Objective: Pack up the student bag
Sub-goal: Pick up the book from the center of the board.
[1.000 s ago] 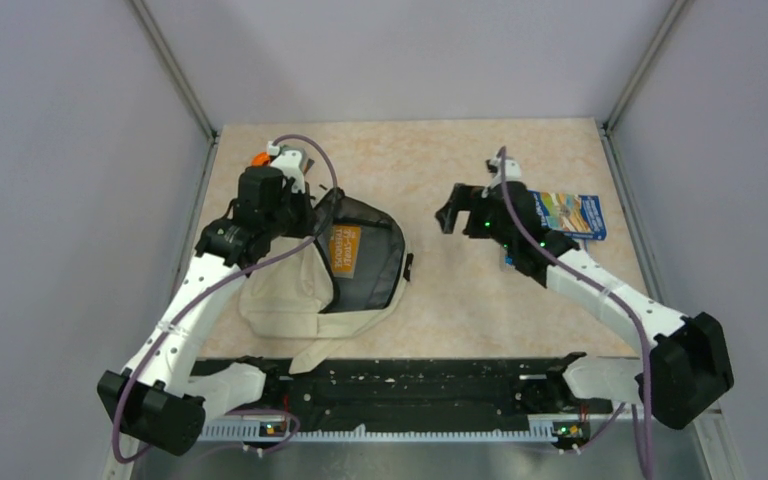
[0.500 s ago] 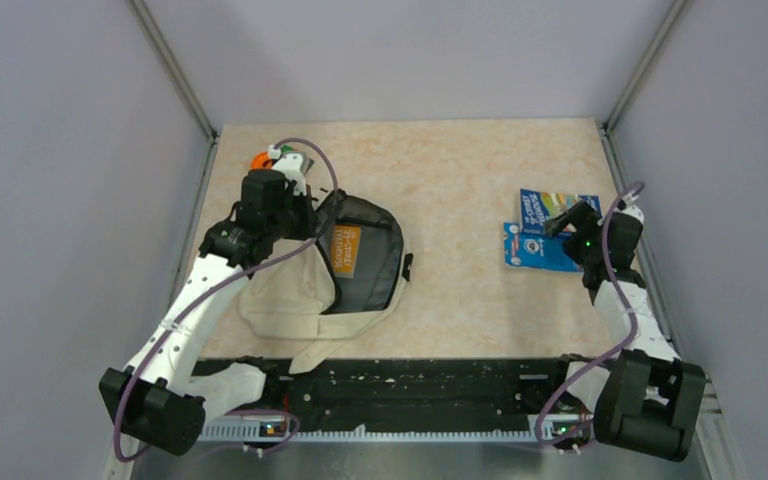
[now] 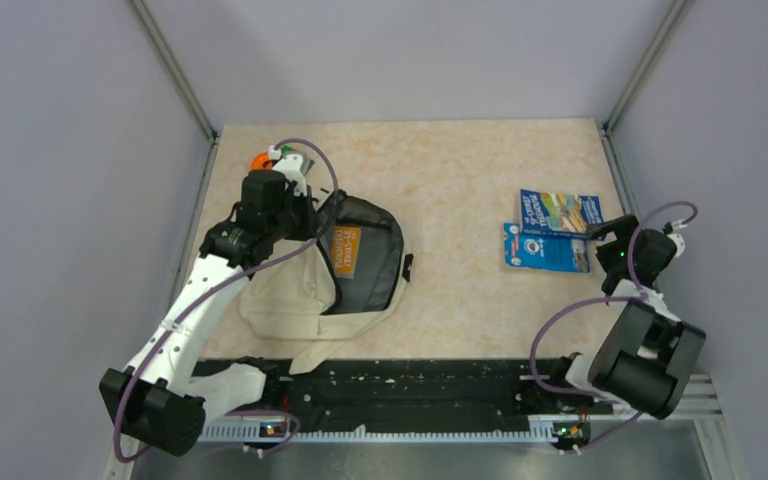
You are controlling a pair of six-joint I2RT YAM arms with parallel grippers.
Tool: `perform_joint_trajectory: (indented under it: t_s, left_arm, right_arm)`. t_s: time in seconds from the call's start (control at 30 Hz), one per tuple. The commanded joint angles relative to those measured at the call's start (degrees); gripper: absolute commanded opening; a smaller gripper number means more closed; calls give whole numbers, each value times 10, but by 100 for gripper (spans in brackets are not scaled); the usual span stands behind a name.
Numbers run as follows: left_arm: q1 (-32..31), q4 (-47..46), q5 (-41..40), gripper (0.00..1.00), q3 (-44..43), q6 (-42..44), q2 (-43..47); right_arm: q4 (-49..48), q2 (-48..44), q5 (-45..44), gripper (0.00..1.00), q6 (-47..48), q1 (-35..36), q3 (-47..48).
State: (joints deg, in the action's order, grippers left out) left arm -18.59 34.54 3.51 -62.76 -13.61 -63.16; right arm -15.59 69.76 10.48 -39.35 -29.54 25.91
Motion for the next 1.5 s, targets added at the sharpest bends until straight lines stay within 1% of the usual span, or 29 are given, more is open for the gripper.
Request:
perform_joint_trajectory:
  t_s: [0.0, 0.07, 0.3, 0.4, 0.57, 0.67, 0.77, 0.93, 1.2, 1.33, 1.47]
  left_arm:
    - [1, -37, 6, 0, -3, -6, 3]
    - [1, -37, 7, 0, -3, -6, 3]
    - [2, -36, -3, 0, -3, -5, 7]
    - [1, -36, -3, 0, -3, -5, 5]
    - [1, -35, -10, 0, -3, -4, 7]
    - [1, -35, -13, 0, -3, -4, 7]
    - [1, -35, -13, 0, -4, -3, 6]
    - [1, -34, -19, 0, -4, -1, 4]
    - [2, -33, -23, 0, -5, 0, 1]
    - [1, -33, -22, 0, -5, 0, -1]
    - [2, -32, -27, 0, -5, 1, 0]
  right_arm:
    - [-96, 83, 59, 97, -14, -45, 25]
    - [-88, 118, 74, 97, -4, -49, 46]
    - [-146, 199, 144, 97, -10, -74, 73]
    - [-164, 237, 163, 94, -16, -79, 92]
    - [-197, 299, 210, 82, -27, -96, 127]
    - [-182, 326, 233, 78, -12, -97, 162]
    - [-173, 352, 253, 76, -5, -98, 188]
    - [-155, 404, 327, 72, 3, -98, 233]
    - [-162, 450, 375, 66, -5, -98, 262]
    - [-169, 470, 397, 59, -16, -98, 281]
    - [-198, 476, 419, 47, -38, -97, 282]
